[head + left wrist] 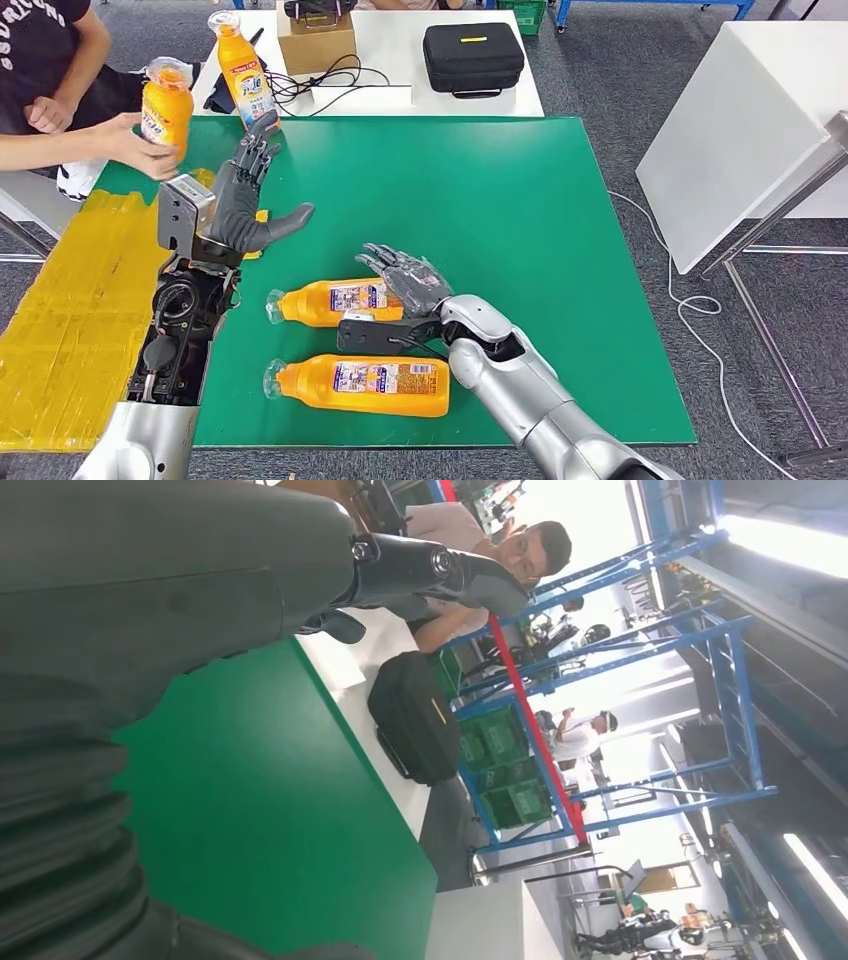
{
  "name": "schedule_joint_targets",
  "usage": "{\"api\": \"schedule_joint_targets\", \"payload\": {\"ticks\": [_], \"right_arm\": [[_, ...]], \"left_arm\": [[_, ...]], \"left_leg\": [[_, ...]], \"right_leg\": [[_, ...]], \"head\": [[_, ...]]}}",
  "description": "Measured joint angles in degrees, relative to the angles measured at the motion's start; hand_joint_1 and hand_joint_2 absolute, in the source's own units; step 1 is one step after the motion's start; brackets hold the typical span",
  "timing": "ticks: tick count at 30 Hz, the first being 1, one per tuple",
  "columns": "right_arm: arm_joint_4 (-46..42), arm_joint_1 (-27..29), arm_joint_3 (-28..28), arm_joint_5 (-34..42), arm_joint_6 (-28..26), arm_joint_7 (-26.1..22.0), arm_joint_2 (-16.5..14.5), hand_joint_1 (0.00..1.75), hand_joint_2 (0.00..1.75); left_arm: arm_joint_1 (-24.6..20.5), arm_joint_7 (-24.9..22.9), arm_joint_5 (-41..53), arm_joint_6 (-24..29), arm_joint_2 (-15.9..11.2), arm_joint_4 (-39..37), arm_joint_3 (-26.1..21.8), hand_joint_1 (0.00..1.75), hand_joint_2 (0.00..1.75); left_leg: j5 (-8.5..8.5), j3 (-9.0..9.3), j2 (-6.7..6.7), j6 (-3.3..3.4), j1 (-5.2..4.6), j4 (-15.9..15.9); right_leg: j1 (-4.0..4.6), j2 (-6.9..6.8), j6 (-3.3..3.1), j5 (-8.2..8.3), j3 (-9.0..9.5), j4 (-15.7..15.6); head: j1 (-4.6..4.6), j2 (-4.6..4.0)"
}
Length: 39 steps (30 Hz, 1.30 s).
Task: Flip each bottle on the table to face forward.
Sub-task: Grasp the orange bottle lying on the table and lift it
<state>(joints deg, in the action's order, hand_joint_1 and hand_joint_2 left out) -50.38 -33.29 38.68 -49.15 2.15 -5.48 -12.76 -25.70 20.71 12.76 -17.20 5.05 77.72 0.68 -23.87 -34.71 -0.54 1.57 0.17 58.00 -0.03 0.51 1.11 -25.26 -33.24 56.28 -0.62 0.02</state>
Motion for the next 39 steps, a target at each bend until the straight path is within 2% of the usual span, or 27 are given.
{"api": "schedule_joint_targets", "payload": {"ticks": [32, 33, 36, 37, 39], "right_arm": [[1.73, -0.43, 0.99, -0.07, 0.01, 0.47, -0.17, 0.0, 1.75], [1.91, -0.48, 1.11, -0.13, 0.02, 0.7, -0.17, 0.0, 1.31], [3.32, -0.88, 1.77, -1.09, 0.05, 4.01, -0.29, 0.0, 1.31], [4.1, -1.03, 2.0, -1.88, -0.08, 5.67, -0.47, 0.0, 1.75], [6.57, -1.5, 2.32, -3.52, -0.37, 7.81, -0.94, 0.0, 1.75]], "left_arm": [[0.19, -0.1, 0.0, 0.0, 0.02, 0.0, 0.0, 0.0, 1.75], [0.22, -0.1, 0.0, -0.01, 0.02, 0.02, 0.0, 0.0, 1.75], [0.27, -0.21, 0.04, -0.08, 0.36, 0.05, 0.11, 0.0, 1.75], [0.35, -0.25, 0.06, -0.07, 0.5, 0.03, 0.21, 0.0, 1.75], [0.83, -0.26, 0.04, 0.0, 0.6, -0.05, 0.35, 0.0, 1.75]], "left_leg": [[0.0, 0.0, 0.0, 0.0, -0.01, 0.0], [0.0, 0.0, 0.01, 0.0, 0.0, 0.0], [0.0, 0.01, 0.01, 0.0, 0.0, 0.0], [0.0, 0.01, 0.01, 0.0, 0.0, 0.0], [0.0, 0.0, 0.01, 0.0, 0.0, 0.0]], "right_leg": [[0.0, 0.0, 0.0, 0.0, 0.0, 0.0], [0.0, 0.0, 0.0, 0.0, 0.0, 0.0], [0.0, 0.0, 0.0, 0.0, 0.0, 0.0], [0.0, 0.0, 0.0, 0.0, 0.0, 0.0], [0.0, 0.0, 0.0, 0.0, 0.0, 0.0]], "head": [[0.01, 0.0], [0.01, 0.0], [0.0, 0.0], [0.0, 0.0], [0.01, 0.0]]}}
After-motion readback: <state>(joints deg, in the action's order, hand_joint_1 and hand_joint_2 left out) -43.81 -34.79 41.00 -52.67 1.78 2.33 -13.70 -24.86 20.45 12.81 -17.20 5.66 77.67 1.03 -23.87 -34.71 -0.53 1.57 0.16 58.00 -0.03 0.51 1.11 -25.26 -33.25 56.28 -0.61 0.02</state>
